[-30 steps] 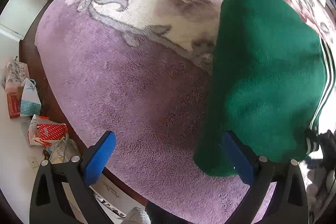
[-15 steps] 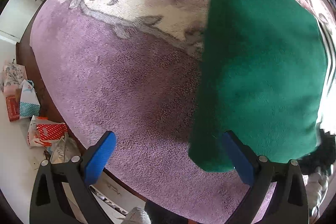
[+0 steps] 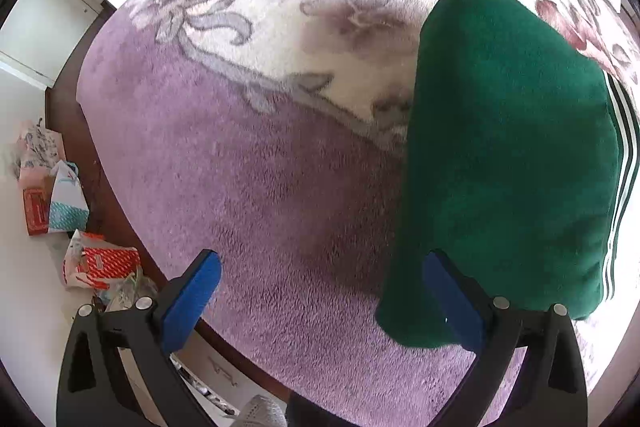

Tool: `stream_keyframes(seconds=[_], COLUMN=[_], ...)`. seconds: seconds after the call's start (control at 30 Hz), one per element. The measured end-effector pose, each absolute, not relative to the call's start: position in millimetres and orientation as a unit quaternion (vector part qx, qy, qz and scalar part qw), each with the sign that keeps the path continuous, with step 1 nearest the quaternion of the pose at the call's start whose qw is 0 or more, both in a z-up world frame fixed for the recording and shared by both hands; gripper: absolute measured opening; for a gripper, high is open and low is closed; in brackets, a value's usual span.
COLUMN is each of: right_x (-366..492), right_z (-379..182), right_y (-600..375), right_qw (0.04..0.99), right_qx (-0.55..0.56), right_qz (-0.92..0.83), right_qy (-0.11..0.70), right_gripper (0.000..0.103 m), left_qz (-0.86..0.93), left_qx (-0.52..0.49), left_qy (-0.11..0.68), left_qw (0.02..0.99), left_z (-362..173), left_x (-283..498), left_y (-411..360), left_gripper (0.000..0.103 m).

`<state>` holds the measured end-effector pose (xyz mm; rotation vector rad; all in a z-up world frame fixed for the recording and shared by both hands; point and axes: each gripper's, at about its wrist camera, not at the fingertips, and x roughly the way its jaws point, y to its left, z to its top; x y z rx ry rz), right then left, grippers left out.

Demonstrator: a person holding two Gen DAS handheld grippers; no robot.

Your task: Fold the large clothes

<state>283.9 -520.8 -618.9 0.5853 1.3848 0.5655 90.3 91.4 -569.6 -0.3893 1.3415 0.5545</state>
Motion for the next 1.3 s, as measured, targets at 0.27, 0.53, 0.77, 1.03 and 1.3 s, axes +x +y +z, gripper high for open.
stream_keyframes(seconds=[0.27, 0.53, 0.77, 1.03, 1.3], right_x=[368, 334, 353, 287, 251], right_z=[-622, -578, -630, -633, -597], right_y=[-413, -472, -474, -485, -517], right_qw=[0.703, 0.767, 0.671, 0.641, 0.705], right_qx=[0.105, 0.173, 0.183, 0.074, 0.064], right_qz=[0.248, 0.142, 0.173, 0.217, 0.13], right_qy=[0.659, 0.602, 0.697, 0.733, 0.694], right_gripper=[0.067, 0.009, 0.036, 0.055, 0.011], left_qz=[0.256, 0.239, 0.227, 0.222, 0.221], left_qx=[-0.168, -0.167, -0.154, -0.167, -0.152], left_qy=[0.579, 0.571, 0.597, 0.604, 0.612], left_qw=[0.756, 0.768, 0.754, 0.747, 0.744], left_z=[-552, -549, -577, -581, -582], left_x=[117, 149, 159, 149, 133], left_y=[96, 99, 92, 85, 78], left_gripper=[0.103, 0.103, 0.103, 0.103, 0.103])
